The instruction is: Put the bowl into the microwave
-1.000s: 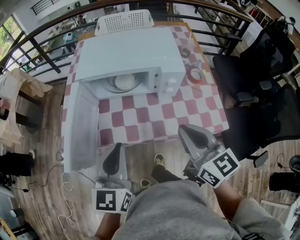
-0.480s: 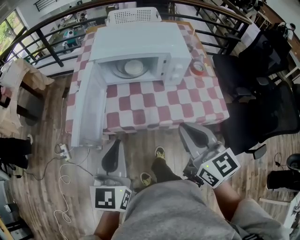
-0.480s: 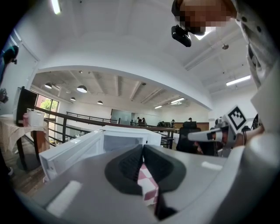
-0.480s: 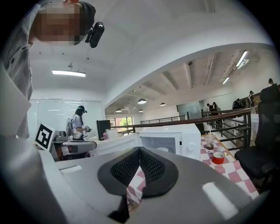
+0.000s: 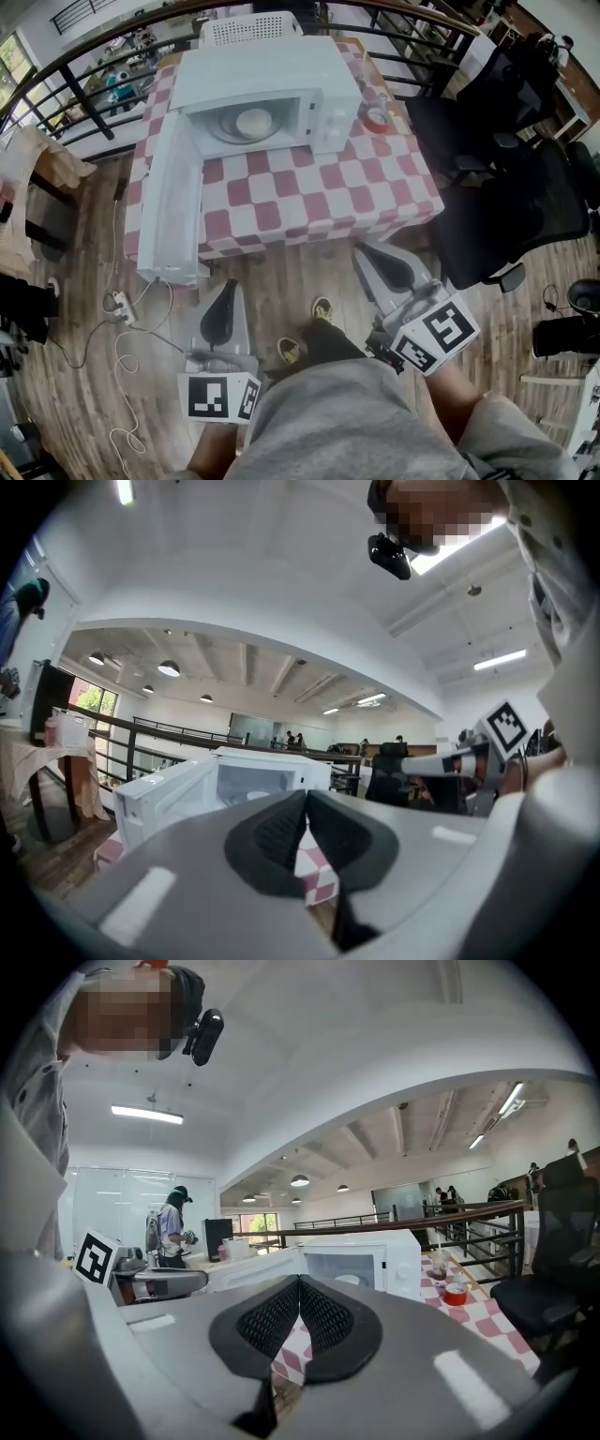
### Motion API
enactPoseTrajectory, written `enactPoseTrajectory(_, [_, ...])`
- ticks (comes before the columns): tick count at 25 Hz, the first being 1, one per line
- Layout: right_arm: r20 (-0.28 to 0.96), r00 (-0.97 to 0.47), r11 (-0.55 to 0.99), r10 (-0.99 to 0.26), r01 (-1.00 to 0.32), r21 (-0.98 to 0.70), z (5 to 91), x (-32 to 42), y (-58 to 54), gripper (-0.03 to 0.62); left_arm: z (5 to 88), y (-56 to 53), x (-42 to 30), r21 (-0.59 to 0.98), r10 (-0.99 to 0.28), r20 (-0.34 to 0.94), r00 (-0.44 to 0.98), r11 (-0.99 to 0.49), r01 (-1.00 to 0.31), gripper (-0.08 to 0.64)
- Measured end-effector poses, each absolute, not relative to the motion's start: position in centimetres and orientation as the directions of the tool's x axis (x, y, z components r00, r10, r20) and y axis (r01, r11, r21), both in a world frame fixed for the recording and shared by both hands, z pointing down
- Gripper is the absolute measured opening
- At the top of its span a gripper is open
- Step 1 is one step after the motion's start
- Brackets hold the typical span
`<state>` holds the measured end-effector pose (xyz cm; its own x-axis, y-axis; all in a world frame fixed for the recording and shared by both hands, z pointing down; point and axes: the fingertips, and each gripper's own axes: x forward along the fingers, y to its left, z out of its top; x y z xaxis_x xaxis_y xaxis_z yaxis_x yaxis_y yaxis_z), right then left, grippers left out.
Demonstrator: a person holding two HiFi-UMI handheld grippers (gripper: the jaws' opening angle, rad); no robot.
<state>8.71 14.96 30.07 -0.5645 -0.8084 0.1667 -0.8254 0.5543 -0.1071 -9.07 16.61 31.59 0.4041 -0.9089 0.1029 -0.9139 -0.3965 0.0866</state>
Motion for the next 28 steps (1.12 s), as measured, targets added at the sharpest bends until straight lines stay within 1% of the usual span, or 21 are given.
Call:
enactPoseTrajectory(10, [0.186,-0.531,0.513,-0.826,-0.847,-0.139,30.7,10.5,15.9,0.000,31.1,17.0,-7.2,0.098,-0.902,0.097,0.422,-0.413,-0.906,0.012])
enactPoseTrajectory(21, [0.173,-0.507,0.490,-0.845,-0.862,-0.130,30.5,11.7,16.3,0.000,31.1,17.1,-6.1,0.104,-0.886,0.099,0.453,-0.444,-0.890,0.012])
enactPoseTrajectory(28, [0.166,-0.493,0.469,-0.854,-0.868,-0.161,30.8,11.9,16.6,0.000,31.3,16.8,-5.6,0.100,-0.872,0.111,0.476,-0.467,-0.879,0.012])
